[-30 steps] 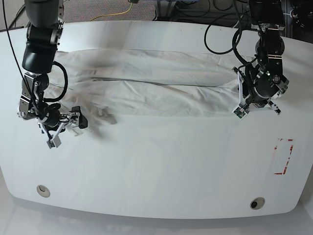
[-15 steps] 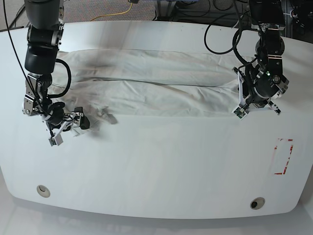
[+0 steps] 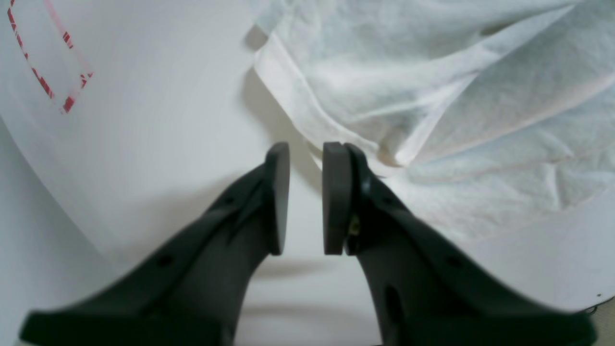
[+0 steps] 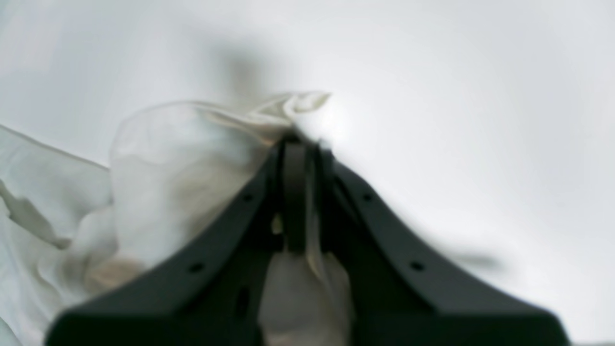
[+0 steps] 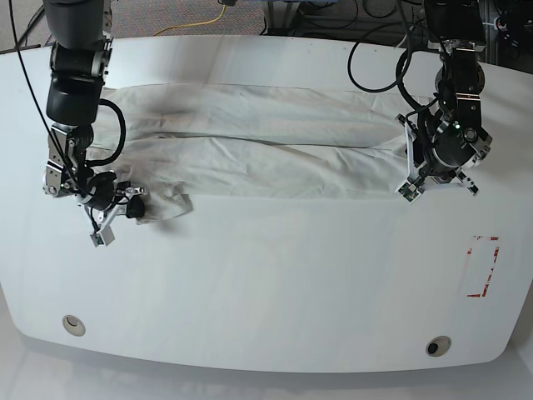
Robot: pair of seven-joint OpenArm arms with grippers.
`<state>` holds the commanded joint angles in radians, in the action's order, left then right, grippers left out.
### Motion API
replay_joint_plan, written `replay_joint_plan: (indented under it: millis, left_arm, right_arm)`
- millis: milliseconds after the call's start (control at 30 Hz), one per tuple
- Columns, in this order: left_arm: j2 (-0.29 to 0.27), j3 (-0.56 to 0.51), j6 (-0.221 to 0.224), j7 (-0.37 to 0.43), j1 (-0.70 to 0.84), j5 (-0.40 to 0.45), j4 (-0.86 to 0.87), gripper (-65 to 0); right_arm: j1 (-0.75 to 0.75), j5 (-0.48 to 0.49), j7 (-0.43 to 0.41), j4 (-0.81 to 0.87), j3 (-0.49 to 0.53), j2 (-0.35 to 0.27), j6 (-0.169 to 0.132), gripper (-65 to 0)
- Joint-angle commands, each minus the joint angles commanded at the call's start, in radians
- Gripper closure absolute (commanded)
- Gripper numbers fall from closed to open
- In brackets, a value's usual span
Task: Layout the t-shirt on the table in an organized manner, then fold the t-shirt properly
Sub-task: 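Pull the strip end held by the right gripper away from the robot, then drag the right gripper back along the strip end to flatten it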
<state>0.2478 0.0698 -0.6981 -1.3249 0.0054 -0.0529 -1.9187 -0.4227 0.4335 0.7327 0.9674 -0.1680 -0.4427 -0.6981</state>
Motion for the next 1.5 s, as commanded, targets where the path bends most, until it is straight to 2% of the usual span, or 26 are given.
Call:
replay_joint_plan:
  millis: [133,433,667,800,867,1000,1233,1500]
  left_arm:
    - [0.0,0.0,0.0,0.002,0.0,0.0,0.0,-10.6]
    - [0.0,0.0,0.0,0.003,0.0,0.002,0.003,-10.6]
    - [0.0,0.0,0.0,0.003,-0.002,0.002,0.003,-10.6]
    - [0.0,-0.002,0.0,0.005,-0.002,0.002,0.005,-10.6]
    - [0.0,-0.003,0.0,0.005,-0.012,0.002,0.005,-10.6]
    - [0.0,-0.003,0.0,0.005,-0.018,0.002,0.017,-10.6]
    - [0.0,-0.003,0.0,0.005,-0.02,0.002,0.026,-10.6]
    - [0.0,-0.003,0.0,0.005,-0.018,0.002,0.026,-10.6]
  right_arm:
    - [0.002,0.002,0.107,0.127,-0.011,-0.002,0.0,-0.8]
    - [0.086,0.002,0.42,0.47,-0.124,0.018,0.0,-0.8]
    - [0.229,0.003,0.562,0.735,-0.126,0.038,0.0,-0.8]
    - [0.321,0.005,0.6,0.853,-0.126,0.052,0.0,-0.8]
    - [0.374,0.018,0.6,0.905,-0.126,0.075,0.0,-0.8]
    - [0.451,0.064,0.601,0.965,-0.126,0.075,0.0,-0.8]
    - [0.548,0.129,0.601,0.979,-0.126,0.074,0.0,-1.0]
    - [0.632,0.133,0.601,0.987,-0.126,0.074,0.0,-1.1]
